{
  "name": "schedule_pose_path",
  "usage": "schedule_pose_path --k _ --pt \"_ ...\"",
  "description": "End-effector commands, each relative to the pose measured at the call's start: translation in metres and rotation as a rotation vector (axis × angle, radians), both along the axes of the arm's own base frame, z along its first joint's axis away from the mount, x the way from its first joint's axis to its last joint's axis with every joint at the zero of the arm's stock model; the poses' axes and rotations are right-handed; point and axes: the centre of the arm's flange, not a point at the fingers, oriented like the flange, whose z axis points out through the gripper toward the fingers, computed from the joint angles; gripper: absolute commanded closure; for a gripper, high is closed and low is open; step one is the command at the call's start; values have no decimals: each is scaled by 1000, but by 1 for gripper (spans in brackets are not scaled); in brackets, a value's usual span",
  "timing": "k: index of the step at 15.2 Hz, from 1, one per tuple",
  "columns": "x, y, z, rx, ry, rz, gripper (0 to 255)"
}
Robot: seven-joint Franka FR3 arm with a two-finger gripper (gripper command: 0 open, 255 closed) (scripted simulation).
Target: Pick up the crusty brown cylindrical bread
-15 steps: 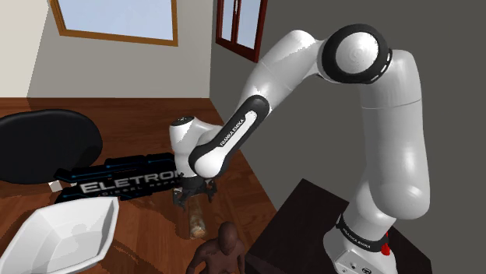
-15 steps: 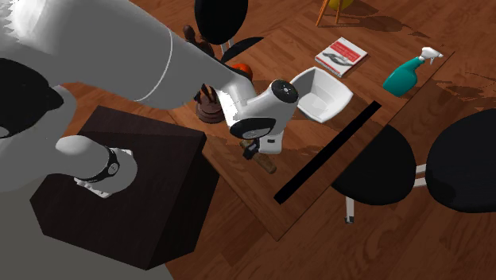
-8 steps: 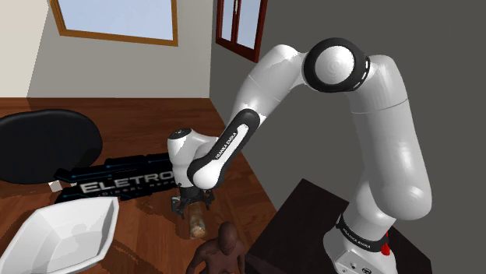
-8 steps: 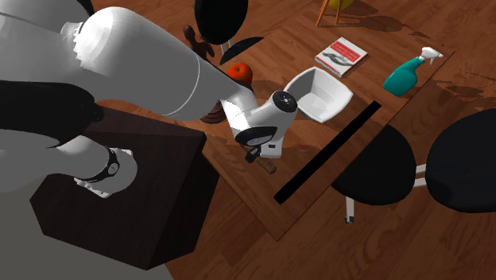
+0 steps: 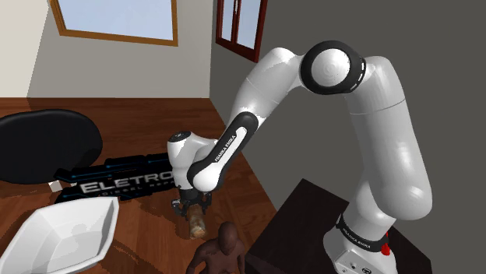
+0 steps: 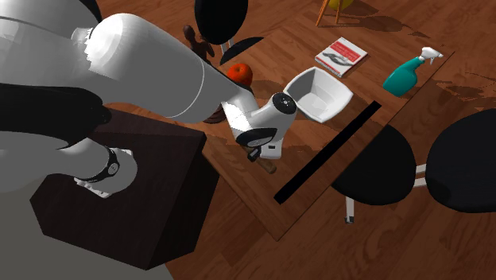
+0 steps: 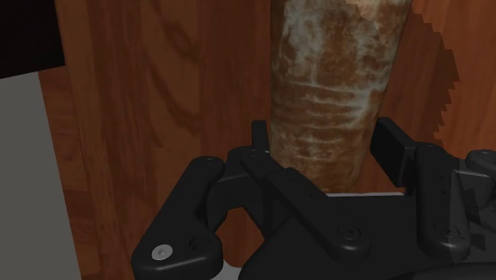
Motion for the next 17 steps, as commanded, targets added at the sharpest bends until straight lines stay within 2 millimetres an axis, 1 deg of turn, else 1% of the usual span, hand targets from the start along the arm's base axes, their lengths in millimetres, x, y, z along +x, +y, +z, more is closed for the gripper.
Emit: schedule_pose_path --k 1,5,17 --pt "0 0 0 0 0 0 255" --pt "0 0 0 0 0 0 255" --pt "0 0 63 0 0 0 255"
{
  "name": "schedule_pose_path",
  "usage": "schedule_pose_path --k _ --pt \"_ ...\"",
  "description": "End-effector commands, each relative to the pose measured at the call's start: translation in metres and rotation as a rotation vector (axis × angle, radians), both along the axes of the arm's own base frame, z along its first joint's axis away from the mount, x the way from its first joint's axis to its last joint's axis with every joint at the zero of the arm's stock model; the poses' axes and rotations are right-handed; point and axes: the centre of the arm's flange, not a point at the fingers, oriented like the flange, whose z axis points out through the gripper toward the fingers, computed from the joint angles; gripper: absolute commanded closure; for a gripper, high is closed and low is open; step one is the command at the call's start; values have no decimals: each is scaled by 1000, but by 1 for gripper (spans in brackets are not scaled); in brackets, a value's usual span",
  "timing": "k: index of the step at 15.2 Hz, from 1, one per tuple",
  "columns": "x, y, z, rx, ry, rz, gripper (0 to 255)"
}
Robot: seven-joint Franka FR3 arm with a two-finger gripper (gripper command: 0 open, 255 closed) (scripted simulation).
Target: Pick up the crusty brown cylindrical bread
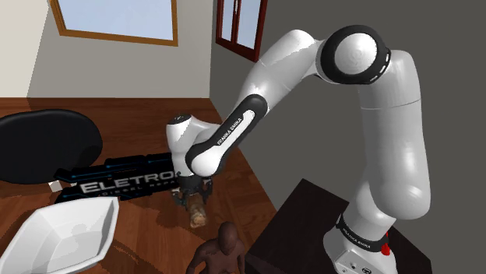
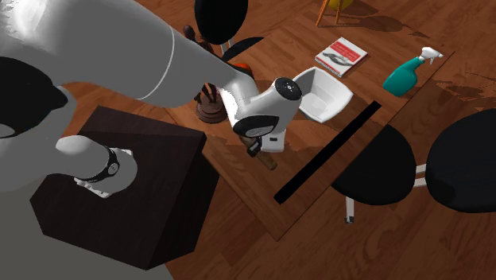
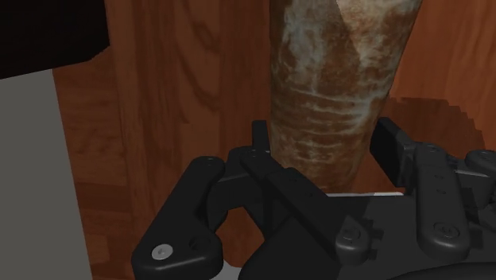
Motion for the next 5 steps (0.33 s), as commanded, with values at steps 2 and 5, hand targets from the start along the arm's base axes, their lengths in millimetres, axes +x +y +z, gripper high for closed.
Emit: schedule_pose_path --k 2,5 --pt "1 1 17 0 0 0 255" --pt "1 1 23 0 0 0 255"
